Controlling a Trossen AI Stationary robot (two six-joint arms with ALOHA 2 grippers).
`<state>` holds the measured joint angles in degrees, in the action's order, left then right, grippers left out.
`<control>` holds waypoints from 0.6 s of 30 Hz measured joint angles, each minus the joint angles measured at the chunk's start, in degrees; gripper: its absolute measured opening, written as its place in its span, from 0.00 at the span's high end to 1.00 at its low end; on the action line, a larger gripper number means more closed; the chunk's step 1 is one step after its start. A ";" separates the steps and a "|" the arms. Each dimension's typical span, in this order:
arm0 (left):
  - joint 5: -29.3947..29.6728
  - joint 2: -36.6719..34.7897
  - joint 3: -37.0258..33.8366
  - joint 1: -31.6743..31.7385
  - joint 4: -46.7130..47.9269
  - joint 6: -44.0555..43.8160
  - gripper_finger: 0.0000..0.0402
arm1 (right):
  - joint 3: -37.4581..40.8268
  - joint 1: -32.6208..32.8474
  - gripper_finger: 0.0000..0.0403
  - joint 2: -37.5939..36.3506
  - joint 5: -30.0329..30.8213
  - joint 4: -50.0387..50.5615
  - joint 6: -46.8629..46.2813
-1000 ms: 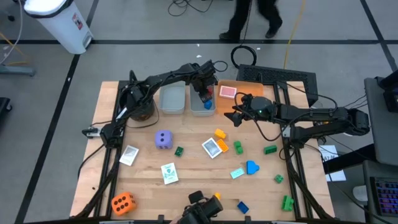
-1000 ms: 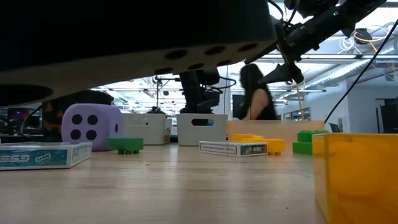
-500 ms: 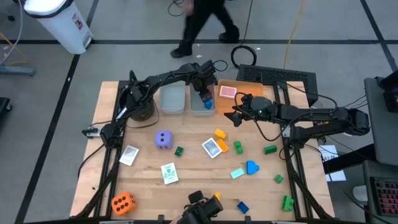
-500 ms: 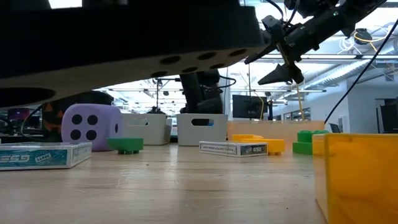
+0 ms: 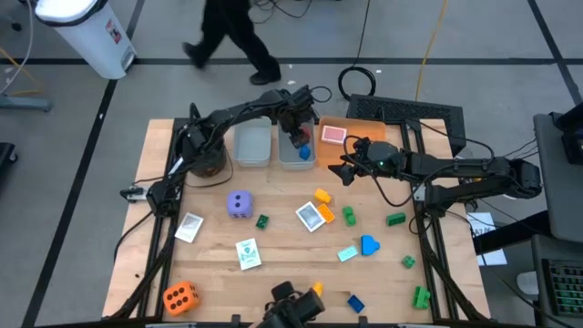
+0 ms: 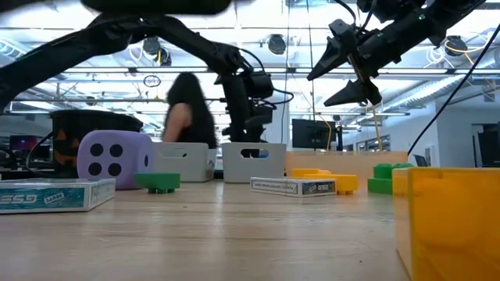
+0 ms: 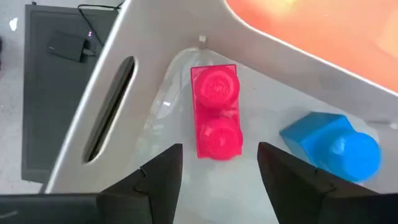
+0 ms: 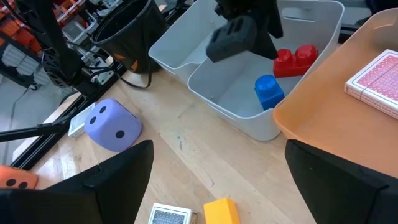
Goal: Pick & Place Toys
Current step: Put the green gamepiece into the right gray bin
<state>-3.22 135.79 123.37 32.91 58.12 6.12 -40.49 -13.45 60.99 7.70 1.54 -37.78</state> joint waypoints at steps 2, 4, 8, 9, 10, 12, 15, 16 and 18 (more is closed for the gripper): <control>-0.58 -1.34 0.00 0.02 0.63 -0.47 0.46 | 0.00 0.00 0.11 0.00 0.00 0.00 0.52; -2.01 -3.12 0.00 0.02 0.93 -1.15 0.46 | 0.00 0.00 0.11 0.00 0.00 -0.02 0.92; -5.86 -7.37 0.02 0.20 0.67 -2.72 0.46 | 0.00 0.00 0.11 0.00 -0.15 -0.02 0.94; -6.97 -8.54 0.02 0.23 0.28 -3.07 0.46 | 0.00 0.00 0.11 0.00 -0.20 -0.02 0.94; -8.42 -9.85 0.02 0.24 -0.22 -3.67 0.46 | 0.00 0.00 0.11 0.00 -0.20 -0.02 0.94; -11.83 -12.64 0.02 0.57 -1.63 -5.22 0.46 | 0.00 0.02 0.11 0.00 -0.25 -0.02 0.94; -16.78 -17.18 0.02 0.74 -5.48 -8.43 0.46 | 0.00 0.04 0.11 0.00 -1.05 -0.02 0.51; -18.08 -18.82 0.02 0.78 -7.09 -9.41 0.46 | 0.00 0.04 0.11 0.00 -1.81 -0.04 0.35; -19.29 -21.99 0.02 0.61 -10.59 -10.47 0.46 | 0.00 0.06 0.11 0.00 -1.92 -0.02 0.33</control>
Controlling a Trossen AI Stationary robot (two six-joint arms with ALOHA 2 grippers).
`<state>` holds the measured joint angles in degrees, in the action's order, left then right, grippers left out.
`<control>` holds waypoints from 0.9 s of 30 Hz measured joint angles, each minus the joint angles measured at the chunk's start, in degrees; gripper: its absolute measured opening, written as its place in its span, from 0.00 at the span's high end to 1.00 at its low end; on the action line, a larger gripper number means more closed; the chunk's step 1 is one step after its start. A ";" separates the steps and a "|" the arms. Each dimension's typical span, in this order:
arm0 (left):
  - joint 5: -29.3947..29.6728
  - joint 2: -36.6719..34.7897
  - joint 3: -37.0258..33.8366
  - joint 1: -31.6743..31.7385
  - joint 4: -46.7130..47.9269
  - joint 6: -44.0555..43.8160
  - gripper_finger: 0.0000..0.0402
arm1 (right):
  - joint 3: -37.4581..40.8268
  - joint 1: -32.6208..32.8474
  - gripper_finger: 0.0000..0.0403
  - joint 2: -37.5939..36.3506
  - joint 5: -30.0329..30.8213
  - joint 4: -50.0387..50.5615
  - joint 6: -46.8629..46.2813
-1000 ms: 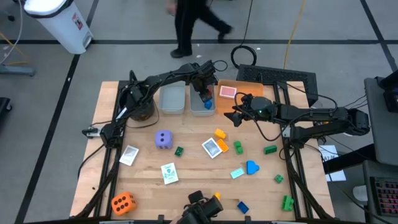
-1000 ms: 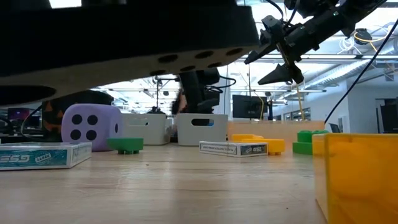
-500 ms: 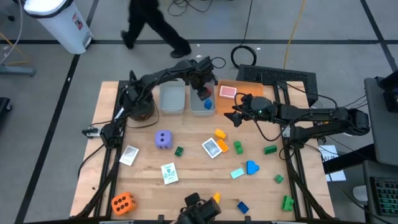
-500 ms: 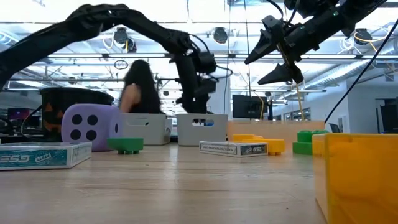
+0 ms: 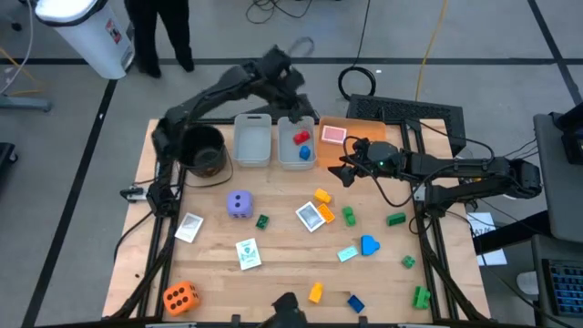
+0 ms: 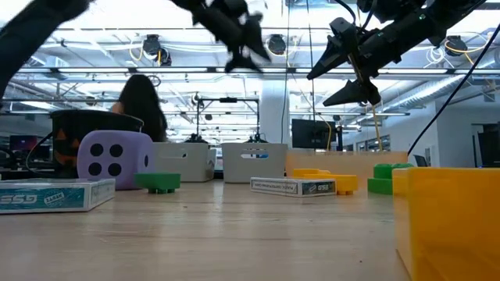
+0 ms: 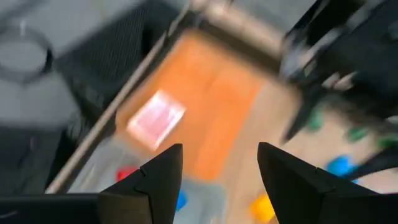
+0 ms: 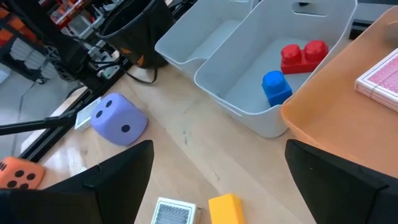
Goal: Pick & Place Toys
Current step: Put the green gamepiece into the right gray bin
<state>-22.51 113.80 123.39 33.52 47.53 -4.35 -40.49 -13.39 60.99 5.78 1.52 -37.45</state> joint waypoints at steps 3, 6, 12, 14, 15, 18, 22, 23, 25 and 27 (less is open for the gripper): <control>1.40 -4.61 0.00 -0.53 -5.60 -1.18 0.46 | 0.00 0.03 0.11 0.00 -0.01 -0.02 0.02; 3.28 -8.78 0.00 -1.44 -11.46 -2.27 0.46 | 0.02 0.00 0.11 0.00 0.07 -0.02 0.09; 2.25 -15.36 -4.36 -4.41 -22.27 -5.53 0.46 | 0.00 0.01 0.11 0.00 0.06 -0.05 0.00; 1.78 -17.21 -9.14 -6.02 -26.76 -6.70 0.46 | 0.00 0.03 0.11 0.00 0.02 -0.27 0.00; 1.78 -18.16 -12.21 -6.79 -28.99 -7.43 0.46 | 0.00 0.05 0.11 0.00 -0.02 -0.28 -0.02; 1.77 -20.92 -22.39 -9.37 -37.38 -10.94 0.46 | 0.00 0.44 0.11 0.00 -0.03 -0.26 -0.75; 1.76 -24.62 -35.57 -12.79 -48.81 -16.35 0.46 | 0.01 1.58 0.11 0.00 -0.16 -0.19 -0.61; 1.78 -25.41 -38.33 -13.63 -51.00 -17.56 0.46 | 0.00 1.85 0.11 0.00 -0.23 -0.09 -0.34; 1.94 -27.08 -43.10 -15.09 -53.39 -19.74 0.46 | 0.00 2.46 0.11 0.00 -0.33 -0.02 0.60; 3.11 -28.65 -46.82 -16.76 -54.38 -20.83 0.46 | 0.00 3.19 0.11 0.00 -0.42 -0.02 1.97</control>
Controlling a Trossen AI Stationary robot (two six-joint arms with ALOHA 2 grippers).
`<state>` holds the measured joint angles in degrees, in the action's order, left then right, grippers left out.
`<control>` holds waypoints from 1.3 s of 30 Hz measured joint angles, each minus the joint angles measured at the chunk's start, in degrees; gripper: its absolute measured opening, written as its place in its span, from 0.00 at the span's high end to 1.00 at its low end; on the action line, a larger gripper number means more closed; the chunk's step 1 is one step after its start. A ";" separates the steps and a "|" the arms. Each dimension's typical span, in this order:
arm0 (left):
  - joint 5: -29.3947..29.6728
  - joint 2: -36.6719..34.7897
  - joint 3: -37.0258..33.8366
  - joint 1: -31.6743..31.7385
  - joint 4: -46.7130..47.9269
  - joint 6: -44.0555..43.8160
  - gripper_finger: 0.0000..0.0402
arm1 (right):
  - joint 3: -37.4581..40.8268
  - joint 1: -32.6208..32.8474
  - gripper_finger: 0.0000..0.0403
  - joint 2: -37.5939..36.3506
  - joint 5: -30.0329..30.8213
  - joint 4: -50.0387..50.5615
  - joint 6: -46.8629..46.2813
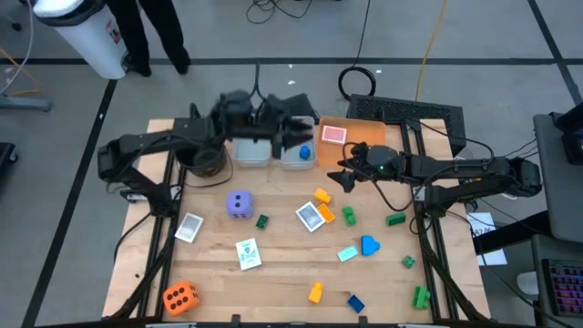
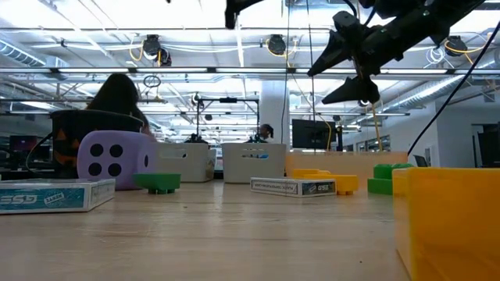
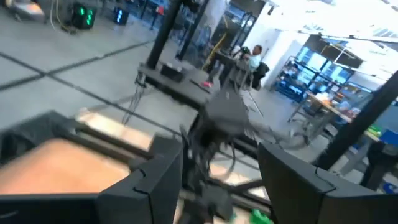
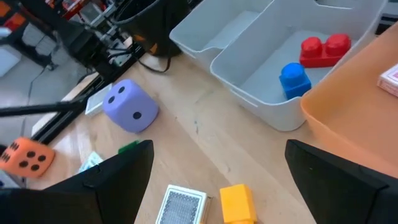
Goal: Pick & Place Toys
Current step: Put the green gamepiece into the right gray bin
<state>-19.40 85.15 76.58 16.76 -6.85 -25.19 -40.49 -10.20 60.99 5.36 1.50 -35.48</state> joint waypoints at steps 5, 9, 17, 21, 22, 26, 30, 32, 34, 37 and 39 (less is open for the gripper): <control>5.57 -4.47 -6.12 -4.08 3.33 -0.51 0.46 | 0.00 2.24 0.11 0.00 -2.78 0.43 4.04; 10.27 -7.05 -6.97 -7.54 12.19 0.57 0.46 | 0.00 4.73 0.11 0.00 -2.20 3.90 6.27; 16.90 -8.31 -6.95 -13.34 20.89 0.98 0.46 | 0.04 7.00 0.11 1.30 0.65 16.90 6.63; 17.05 -7.86 -6.93 -14.02 20.13 1.41 0.46 | 0.04 7.74 0.11 1.29 0.58 20.45 8.11; 17.07 -7.78 -6.95 -14.02 20.20 1.70 0.46 | 0.04 7.93 0.11 1.29 0.53 20.89 8.71; 17.07 -7.90 -6.95 -13.87 20.04 2.78 0.46 | 0.04 8.44 0.11 1.27 -2.35 20.46 12.69; 17.07 -7.85 -6.95 -13.87 20.32 2.86 0.46 | 0.03 8.45 0.11 0.48 -8.48 22.99 15.67; 17.06 -7.88 -6.95 -13.87 20.37 2.86 0.46 | -0.69 8.44 0.11 -0.44 -10.48 27.72 15.78; 17.05 -7.85 -6.95 -13.87 20.64 2.88 0.46 | -2.39 8.44 0.11 -1.27 -11.54 35.75 16.87; 17.01 -7.85 -6.95 -13.87 20.70 3.16 0.46 | -5.94 8.44 0.11 -2.24 -11.36 48.70 19.78; 17.01 -7.85 -6.95 -13.87 20.81 4.02 0.46 | -7.83 8.44 0.11 -2.76 -11.19 55.55 21.80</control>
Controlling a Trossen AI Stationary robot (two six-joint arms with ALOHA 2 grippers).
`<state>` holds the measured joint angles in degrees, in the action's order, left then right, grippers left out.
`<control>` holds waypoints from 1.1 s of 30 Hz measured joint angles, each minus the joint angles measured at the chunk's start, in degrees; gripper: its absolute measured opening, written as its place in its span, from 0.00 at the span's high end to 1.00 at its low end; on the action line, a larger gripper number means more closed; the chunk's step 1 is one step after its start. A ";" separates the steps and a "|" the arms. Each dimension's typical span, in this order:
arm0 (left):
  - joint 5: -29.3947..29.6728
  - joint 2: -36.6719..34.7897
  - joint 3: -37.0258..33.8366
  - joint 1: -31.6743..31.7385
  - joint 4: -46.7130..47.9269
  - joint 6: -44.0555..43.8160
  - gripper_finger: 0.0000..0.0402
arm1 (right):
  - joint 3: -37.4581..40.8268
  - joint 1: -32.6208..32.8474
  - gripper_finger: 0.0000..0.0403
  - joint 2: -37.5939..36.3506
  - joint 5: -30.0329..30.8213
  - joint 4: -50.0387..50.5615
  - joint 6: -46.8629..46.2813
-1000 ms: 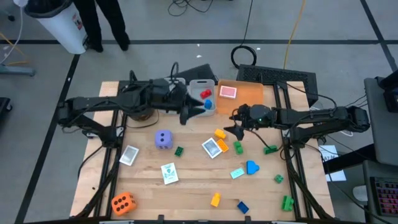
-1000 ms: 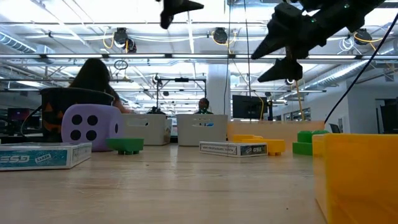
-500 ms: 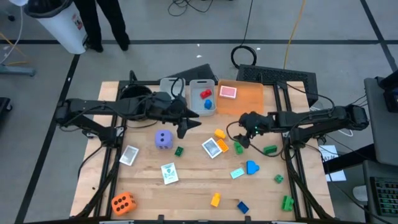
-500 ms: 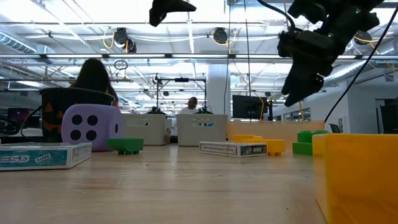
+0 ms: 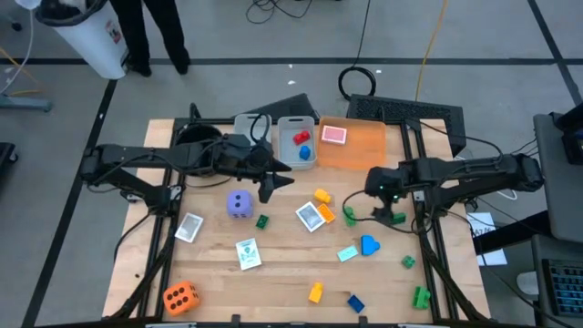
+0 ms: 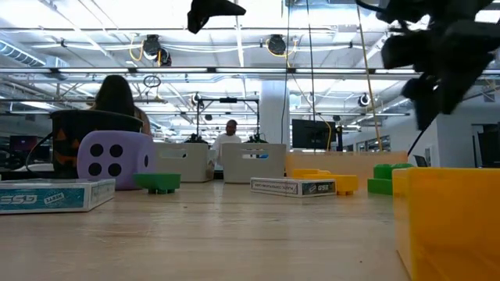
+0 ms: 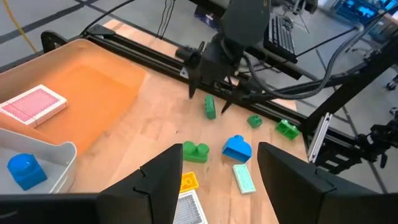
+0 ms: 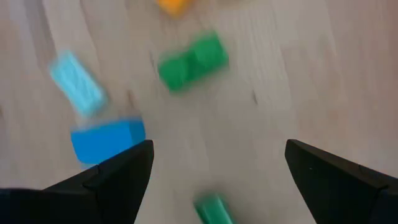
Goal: Pick & Place Toys
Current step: Put the green gamepiece into the right gray bin
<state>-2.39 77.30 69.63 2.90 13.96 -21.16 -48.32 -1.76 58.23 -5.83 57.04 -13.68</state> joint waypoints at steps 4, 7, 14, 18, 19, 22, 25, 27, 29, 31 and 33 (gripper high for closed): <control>-0.02 0.00 0.00 0.00 0.06 0.98 0.46 | -0.92 0.66 0.11 -1.41 -0.28 7.80 0.98; -0.04 0.00 0.00 0.00 0.09 1.00 0.46 | -0.92 3.19 0.11 -1.58 -0.41 12.55 2.46; -0.04 0.00 0.00 -0.09 1.32 0.93 0.46 | -0.08 9.70 0.11 -1.56 1.59 10.98 3.54; -0.04 0.02 0.00 -0.09 1.35 1.24 0.46 | 3.70 11.82 0.11 -1.15 1.05 8.45 1.45; -0.04 0.02 0.00 -0.09 1.33 1.29 0.46 | 4.49 12.23 0.11 -0.80 1.10 8.44 0.96; -0.04 0.02 0.00 -0.09 1.33 1.79 0.46 | 6.27 12.96 0.11 0.00 1.30 8.18 -1.04; -0.02 0.04 0.00 -0.09 1.33 3.04 0.46 | 7.90 13.11 0.11 0.23 1.49 6.32 -2.14; -0.04 0.04 0.00 0.04 1.33 3.50 0.46 | 9.21 13.18 0.11 0.25 1.32 4.86 -2.36; -0.06 0.04 0.00 0.35 1.33 3.49 0.46 | 10.11 13.18 0.11 0.72 1.14 4.61 -3.47; -0.02 0.04 0.00 0.57 1.31 3.49 0.46 | 10.46 13.18 0.11 1.57 1.30 5.04 -4.79; 0.01 0.04 0.00 0.82 1.33 3.48 0.46 | 10.86 13.18 0.11 2.64 1.42 4.76 -5.53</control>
<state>-2.38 77.34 69.63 3.71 15.28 -17.68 -37.46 11.42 60.87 -4.41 61.81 -19.20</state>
